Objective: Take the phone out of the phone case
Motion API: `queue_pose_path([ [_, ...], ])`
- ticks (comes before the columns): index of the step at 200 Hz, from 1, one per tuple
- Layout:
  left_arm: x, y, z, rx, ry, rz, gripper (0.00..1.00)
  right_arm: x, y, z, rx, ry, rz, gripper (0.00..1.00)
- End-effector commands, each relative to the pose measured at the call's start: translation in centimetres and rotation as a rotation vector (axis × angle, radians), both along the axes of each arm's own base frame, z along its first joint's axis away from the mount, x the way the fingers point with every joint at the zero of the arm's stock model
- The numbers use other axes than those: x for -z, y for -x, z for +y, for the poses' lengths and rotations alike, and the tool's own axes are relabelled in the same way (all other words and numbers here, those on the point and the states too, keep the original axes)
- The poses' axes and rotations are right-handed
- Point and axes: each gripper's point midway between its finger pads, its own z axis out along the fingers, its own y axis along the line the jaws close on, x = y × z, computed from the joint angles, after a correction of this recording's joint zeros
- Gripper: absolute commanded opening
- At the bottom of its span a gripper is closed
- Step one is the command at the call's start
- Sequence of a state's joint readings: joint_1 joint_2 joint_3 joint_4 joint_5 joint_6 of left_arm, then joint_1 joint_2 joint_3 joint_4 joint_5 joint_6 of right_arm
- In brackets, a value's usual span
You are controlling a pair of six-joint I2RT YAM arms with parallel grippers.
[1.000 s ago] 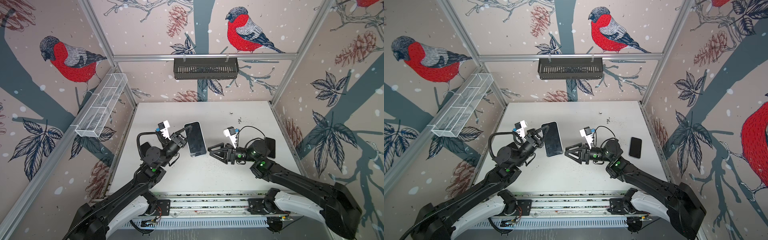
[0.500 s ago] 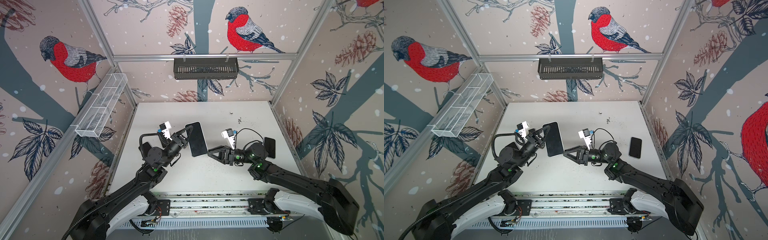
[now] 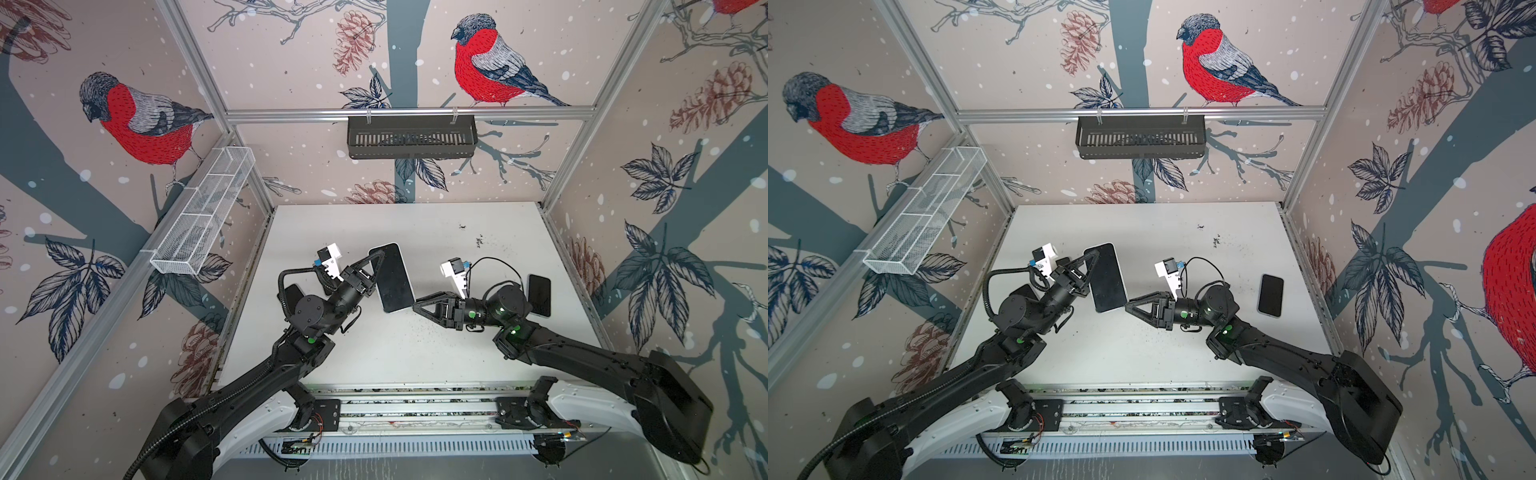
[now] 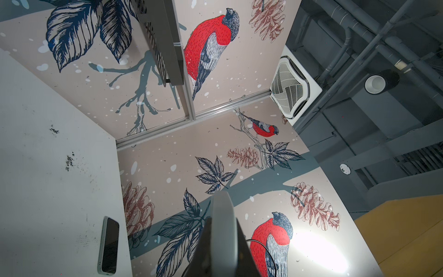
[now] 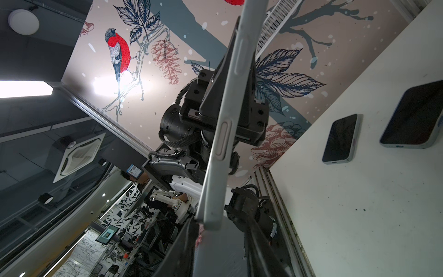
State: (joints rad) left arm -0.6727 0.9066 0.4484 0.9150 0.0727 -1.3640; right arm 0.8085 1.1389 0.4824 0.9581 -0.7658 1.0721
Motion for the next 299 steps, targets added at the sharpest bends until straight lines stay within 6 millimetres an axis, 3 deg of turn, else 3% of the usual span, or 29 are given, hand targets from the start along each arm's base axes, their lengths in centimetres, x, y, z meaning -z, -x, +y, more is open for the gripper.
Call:
queue_pose_path([
  [1, -3.1, 1.3, 0.8, 0.019, 0.107, -0.091, 0.0, 0.0, -0.4, 0.0, 0.026, -0.009, -0.018, 0.35],
  [189, -3.5, 2.0, 1.0, 0.024, 0.127, -0.109, 0.0, 2.6, -1.3, -0.1, 0.049, 0.027, 0.017, 0.32],
  [299, -2.6, 1.8, 0.0, 0.039, 0.1, -0.088, 0.0, 2.1, -1.4, -0.1, 0.043, 0.007, 0.03, 0.32],
])
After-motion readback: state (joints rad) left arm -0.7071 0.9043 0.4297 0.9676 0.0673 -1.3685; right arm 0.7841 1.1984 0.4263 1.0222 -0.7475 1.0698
